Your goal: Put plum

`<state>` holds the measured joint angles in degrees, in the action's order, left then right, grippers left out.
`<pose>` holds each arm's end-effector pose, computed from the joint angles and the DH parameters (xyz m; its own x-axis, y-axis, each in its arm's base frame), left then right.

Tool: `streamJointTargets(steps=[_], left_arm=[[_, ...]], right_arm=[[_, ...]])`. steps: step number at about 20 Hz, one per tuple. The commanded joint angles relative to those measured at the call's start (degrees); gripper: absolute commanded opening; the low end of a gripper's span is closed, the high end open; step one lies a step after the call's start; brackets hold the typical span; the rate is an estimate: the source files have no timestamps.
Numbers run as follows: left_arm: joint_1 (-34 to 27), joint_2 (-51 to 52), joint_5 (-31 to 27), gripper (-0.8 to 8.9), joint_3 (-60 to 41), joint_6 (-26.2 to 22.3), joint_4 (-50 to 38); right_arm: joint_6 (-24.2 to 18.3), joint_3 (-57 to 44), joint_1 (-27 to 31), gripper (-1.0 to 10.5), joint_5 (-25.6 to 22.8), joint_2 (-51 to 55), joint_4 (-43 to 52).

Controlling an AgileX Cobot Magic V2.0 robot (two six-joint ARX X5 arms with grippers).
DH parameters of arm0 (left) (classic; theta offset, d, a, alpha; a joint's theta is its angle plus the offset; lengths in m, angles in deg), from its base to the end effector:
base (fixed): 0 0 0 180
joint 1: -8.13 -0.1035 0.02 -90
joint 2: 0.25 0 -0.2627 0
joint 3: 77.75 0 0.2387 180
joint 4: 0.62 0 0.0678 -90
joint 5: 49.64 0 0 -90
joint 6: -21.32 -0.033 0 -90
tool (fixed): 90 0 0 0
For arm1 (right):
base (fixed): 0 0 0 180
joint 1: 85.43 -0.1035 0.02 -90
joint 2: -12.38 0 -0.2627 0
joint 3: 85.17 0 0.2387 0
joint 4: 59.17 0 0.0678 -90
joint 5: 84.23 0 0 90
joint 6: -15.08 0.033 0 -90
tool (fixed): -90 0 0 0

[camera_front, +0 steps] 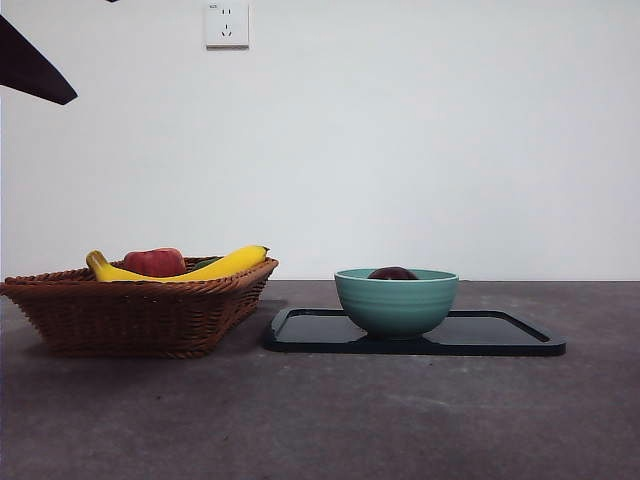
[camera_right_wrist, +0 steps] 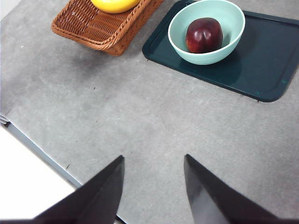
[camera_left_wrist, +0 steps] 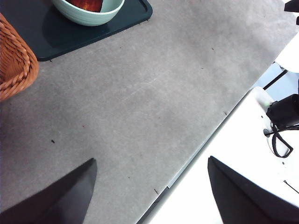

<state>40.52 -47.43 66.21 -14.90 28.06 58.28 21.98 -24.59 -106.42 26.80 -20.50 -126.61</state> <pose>0.1125 -0.0884 0.2939 0.3201 -0.7194 -0.6164 0.6773 0.6287 -0.3821 0.0766 0.0421 0.2940 0.5416 0.5921 -0.5967 -0.5160 0.7945 0.3201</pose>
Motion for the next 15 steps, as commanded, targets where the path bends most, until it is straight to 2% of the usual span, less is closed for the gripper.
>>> streamJointTargets(steps=[1,11,15], left_arm=[[0.3,-0.3,0.4,3.74,0.7,-0.6,-0.6],[0.3,-0.3,0.3,3.74,0.7,-0.6,-1.6],[0.3,-1.4,0.3,3.80,0.9,2.0,-9.5]], right_arm=[[0.6,0.5,-0.4,2.0,0.2,-0.3,0.6],[0.7,0.5,-0.4,2.0,0.2,-0.3,0.6],[1.4,0.5,-0.4,2.0,0.2,-0.3,0.6]])
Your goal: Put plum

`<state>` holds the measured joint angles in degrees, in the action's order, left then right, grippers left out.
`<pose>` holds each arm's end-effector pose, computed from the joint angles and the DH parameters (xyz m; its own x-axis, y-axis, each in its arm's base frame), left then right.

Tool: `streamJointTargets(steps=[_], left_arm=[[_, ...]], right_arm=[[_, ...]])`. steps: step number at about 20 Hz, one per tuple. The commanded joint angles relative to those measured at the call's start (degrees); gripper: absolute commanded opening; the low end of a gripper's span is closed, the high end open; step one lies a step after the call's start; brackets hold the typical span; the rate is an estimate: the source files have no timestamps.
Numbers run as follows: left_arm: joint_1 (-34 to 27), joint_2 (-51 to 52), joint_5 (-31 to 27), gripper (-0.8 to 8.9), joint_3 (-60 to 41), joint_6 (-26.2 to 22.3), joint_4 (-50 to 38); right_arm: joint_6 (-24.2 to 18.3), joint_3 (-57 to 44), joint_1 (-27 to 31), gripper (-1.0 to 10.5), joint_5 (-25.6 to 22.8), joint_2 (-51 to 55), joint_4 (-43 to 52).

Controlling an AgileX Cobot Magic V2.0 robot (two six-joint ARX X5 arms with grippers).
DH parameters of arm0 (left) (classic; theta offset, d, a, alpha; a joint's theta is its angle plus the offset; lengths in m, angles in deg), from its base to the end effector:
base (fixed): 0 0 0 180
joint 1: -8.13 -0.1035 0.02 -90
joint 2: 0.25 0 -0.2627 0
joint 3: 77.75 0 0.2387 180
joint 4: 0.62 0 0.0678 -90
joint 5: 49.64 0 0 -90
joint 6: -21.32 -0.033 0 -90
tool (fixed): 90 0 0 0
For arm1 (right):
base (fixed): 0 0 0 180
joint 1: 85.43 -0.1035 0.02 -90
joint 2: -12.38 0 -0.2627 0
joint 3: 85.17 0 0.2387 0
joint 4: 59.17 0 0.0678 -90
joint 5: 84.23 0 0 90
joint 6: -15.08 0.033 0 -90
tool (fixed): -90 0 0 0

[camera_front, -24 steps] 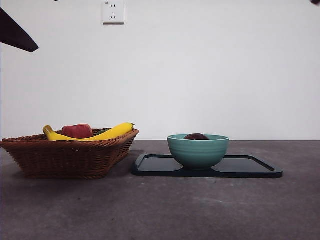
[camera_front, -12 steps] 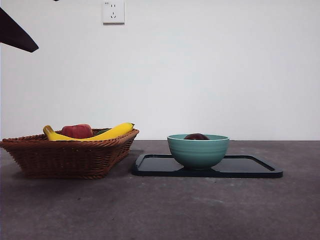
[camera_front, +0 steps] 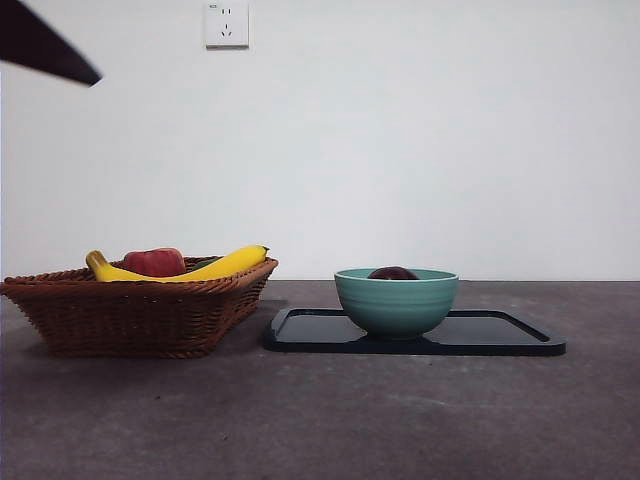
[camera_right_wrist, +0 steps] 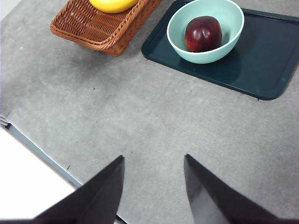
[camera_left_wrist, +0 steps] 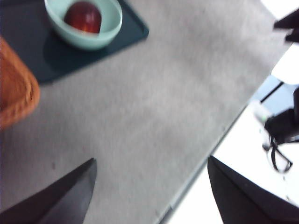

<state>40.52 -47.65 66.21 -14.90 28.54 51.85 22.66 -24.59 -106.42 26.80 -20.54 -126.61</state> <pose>0.1190 -0.0926 0.3018 0.3732 -0.7531 -0.5418 0.7060 0.6094 -0.3608 0.0767 0.0421 0.2940 0.5412 0.5920 -0.5972 -0.5079 0.7961 0.3290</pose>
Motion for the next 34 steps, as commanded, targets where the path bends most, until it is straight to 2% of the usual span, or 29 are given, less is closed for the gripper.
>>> streamJointTargets(steps=[1,4,13,18,25,31,34], left_arm=[[0.3,-2.2,0.2,3.80,1.2,2.1,-5.1],[0.3,-9.1,-1.0,3.82,5.7,2.3,-7.1],[1.2,-41.8,-4.9,3.78,35.2,-3.8,-7.1],[2.6,-56.1,-7.3,3.78,45.3,-5.4,-7.1],[5.3,-67.1,-12.3,3.78,48.7,-11.6,-10.1],[7.5,-71.1,-17.3,3.78,48.7,-15.9,-11.4],[8.0,-72.3,-17.5,3.78,48.7,-17.1,-12.5]], right_arm=[[0.8,0.5,-0.4,2.0,0.2,-0.3,0.6],[0.8,0.5,-0.4,2.0,0.2,-0.3,0.6],[0.8,0.5,-0.4,2.0,0.2,-0.3,0.6],[0.8,0.5,-0.4,2.0,0.2,-0.3,0.6],[1.7,0.5,-0.4,2.0,0.2,-0.3,0.5],[2.7,0.5,-0.4,2.0,0.3,-0.3,0.3],[3.0,0.5,-0.4,2.0,0.6,-0.3,0.3]])
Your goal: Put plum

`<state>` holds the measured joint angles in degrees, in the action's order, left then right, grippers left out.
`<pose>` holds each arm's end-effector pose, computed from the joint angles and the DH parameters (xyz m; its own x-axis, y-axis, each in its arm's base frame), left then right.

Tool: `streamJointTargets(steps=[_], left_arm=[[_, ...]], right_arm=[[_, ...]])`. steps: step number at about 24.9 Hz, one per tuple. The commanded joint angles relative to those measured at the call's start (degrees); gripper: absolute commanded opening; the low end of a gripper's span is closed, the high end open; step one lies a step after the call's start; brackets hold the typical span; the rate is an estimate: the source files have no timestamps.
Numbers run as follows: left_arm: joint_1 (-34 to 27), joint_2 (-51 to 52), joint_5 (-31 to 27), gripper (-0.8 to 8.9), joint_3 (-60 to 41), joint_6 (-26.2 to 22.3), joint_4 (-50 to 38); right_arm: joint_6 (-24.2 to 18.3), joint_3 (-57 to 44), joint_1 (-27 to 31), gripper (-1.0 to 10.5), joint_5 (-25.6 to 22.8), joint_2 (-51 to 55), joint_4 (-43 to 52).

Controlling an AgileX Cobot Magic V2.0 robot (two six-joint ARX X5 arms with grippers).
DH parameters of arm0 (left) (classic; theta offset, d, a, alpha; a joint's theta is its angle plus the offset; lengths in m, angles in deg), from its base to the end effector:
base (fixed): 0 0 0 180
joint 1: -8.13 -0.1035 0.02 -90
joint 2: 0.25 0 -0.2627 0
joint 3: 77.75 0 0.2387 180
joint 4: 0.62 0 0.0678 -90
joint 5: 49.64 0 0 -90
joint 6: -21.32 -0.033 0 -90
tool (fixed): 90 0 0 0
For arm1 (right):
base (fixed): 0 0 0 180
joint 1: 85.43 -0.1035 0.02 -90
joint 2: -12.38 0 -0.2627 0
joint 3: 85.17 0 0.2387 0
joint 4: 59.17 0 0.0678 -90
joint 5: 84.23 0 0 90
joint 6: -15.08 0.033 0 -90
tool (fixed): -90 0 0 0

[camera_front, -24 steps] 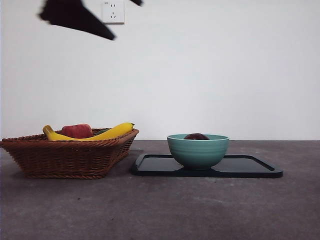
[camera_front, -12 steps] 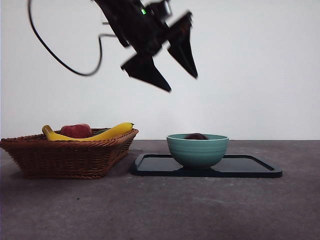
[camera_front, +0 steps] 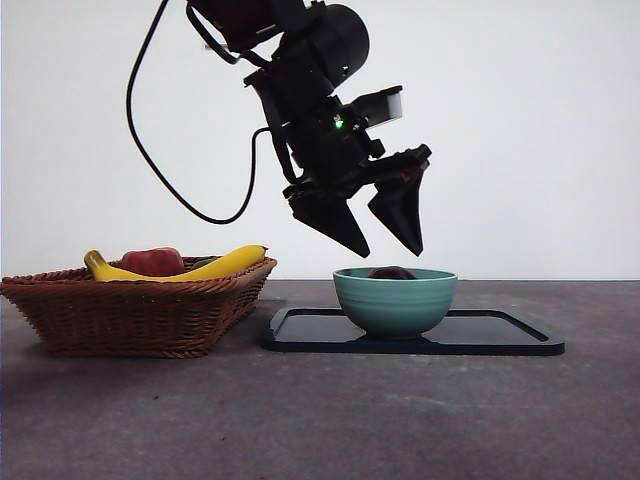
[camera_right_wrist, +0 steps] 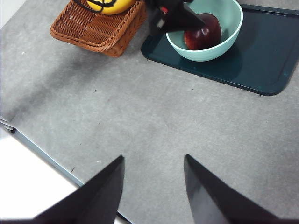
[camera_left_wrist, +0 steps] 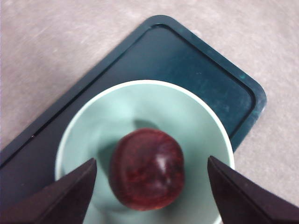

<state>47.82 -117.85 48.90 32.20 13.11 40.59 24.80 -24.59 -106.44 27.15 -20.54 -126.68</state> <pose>0.3388 -0.2876 0.2289 0.4058 -0.5298 -0.7448 0.7822 0.6227 -0.0167 0.0765 0.0423 0.2939 0.5367 0.5966 -0.5967 -0.4856 0.7967 0.3599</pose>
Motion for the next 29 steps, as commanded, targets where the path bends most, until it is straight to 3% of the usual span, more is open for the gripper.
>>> streamJointTargets(steps=[1,29], left_arm=[[0.8,-2.3,-0.2,3.78,1.6,-1.8,-1.5],[1.3,-5.2,1.1,3.74,1.6,-1.2,-2.4]], right_arm=[[0.8,0.5,-0.3,2.0,0.3,-0.3,0.3],[0.8,0.5,-0.3,2.0,0.2,-0.3,0.5]])
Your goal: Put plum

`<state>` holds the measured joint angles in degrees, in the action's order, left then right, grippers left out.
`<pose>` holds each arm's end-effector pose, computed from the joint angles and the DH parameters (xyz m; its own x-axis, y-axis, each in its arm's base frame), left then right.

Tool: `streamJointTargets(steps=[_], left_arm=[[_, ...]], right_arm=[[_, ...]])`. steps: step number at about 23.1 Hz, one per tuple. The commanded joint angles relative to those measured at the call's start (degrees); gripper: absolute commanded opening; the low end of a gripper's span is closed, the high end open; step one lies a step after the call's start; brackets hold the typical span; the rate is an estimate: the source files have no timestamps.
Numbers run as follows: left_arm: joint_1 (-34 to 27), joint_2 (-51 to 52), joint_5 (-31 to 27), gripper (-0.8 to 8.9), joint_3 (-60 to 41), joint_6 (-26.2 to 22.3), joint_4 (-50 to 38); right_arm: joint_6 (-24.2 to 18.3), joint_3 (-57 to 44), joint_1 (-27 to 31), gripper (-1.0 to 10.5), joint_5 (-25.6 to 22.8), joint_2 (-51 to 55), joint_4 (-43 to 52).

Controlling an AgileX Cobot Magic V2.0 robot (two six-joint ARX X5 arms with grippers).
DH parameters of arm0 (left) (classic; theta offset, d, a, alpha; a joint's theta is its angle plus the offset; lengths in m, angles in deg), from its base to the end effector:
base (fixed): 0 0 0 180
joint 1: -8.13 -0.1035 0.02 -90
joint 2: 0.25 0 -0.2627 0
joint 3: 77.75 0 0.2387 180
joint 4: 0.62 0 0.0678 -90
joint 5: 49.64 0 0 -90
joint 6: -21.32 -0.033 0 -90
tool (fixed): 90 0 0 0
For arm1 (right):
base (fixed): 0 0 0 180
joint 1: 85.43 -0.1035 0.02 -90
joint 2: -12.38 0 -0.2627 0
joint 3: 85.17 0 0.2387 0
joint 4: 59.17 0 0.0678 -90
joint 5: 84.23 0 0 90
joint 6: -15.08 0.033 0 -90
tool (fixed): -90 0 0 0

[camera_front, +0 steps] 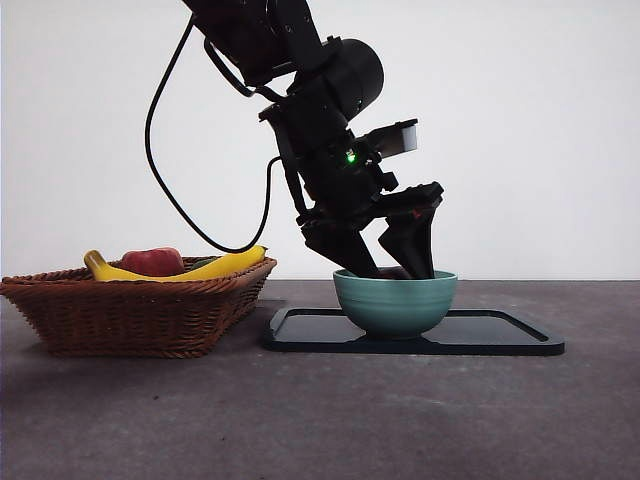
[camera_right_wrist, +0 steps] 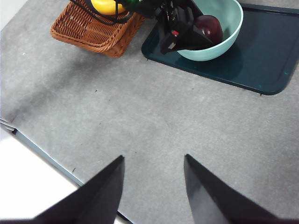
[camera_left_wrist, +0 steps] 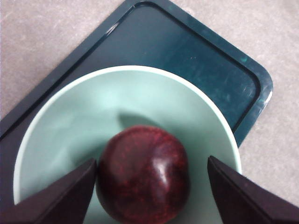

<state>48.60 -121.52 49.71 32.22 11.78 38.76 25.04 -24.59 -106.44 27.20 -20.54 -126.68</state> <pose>0.3419 -0.2988 0.2036 0.3702 -0.5294 -0.7633 0.8063 0.5911 -0.0189 0.0765 0.0423 0.2940 0.5361 0.5973 -0.5965 -0.4832 0.7966 0.3634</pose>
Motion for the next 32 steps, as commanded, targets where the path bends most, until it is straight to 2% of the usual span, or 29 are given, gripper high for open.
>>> streamJointTargets(steps=[1,4,8,19,26,32], left_arm=[[0.5,-1.5,0.3,3.74,1.6,0.2,-0.3],[0.4,-1.7,0.3,3.57,1.6,0.2,-0.1],[0.4,-1.7,0.0,2.39,1.6,0.2,-0.1],[-0.6,1.0,-0.4,2.34,3.0,0.2,-0.5],[-2.7,13.0,-0.4,2.34,3.3,0.5,1.5],[-6.6,27.6,-0.4,2.36,3.3,6.1,10.7]], right_arm=[[0.5,0.5,-0.3,2.0,0.2,-0.3,0.6],[0.5,0.5,-0.3,2.0,0.2,-0.3,0.6],[0.5,0.5,-0.3,2.0,0.2,-0.3,0.6],[0.3,0.5,-0.3,2.0,0.0,-0.3,0.7],[0.1,0.5,-0.3,2.0,0.0,-0.2,0.7],[0.0,0.5,-0.3,2.0,0.0,-0.2,0.6]])
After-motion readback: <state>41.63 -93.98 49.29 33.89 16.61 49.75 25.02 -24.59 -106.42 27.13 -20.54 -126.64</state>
